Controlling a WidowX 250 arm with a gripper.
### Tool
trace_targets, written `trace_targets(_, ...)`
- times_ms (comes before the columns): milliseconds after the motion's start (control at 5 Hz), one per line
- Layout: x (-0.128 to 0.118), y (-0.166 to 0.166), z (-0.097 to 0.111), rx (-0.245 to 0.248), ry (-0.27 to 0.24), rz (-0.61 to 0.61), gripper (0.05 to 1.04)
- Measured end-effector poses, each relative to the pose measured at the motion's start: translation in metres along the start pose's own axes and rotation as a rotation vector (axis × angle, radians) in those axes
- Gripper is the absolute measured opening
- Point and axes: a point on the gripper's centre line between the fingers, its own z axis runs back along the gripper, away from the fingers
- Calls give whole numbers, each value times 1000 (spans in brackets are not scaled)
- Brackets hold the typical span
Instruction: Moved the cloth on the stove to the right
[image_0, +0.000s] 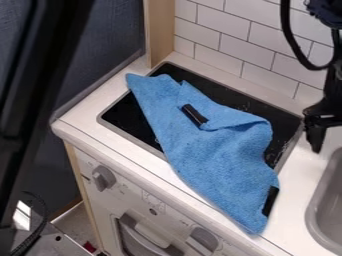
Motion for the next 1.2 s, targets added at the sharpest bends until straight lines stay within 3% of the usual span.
trace_targets(200,22,13,24,-27,-57,63,1001)
trace_targets(400,42,30,34,-45,-91,135,1001)
trace_targets(600,56,46,37,-11,-107,228,1001)
trace_targets(1000,84,107,41,43,-177,521,1001)
trace_targets(1200,92,132,48,42,-219,623,1001)
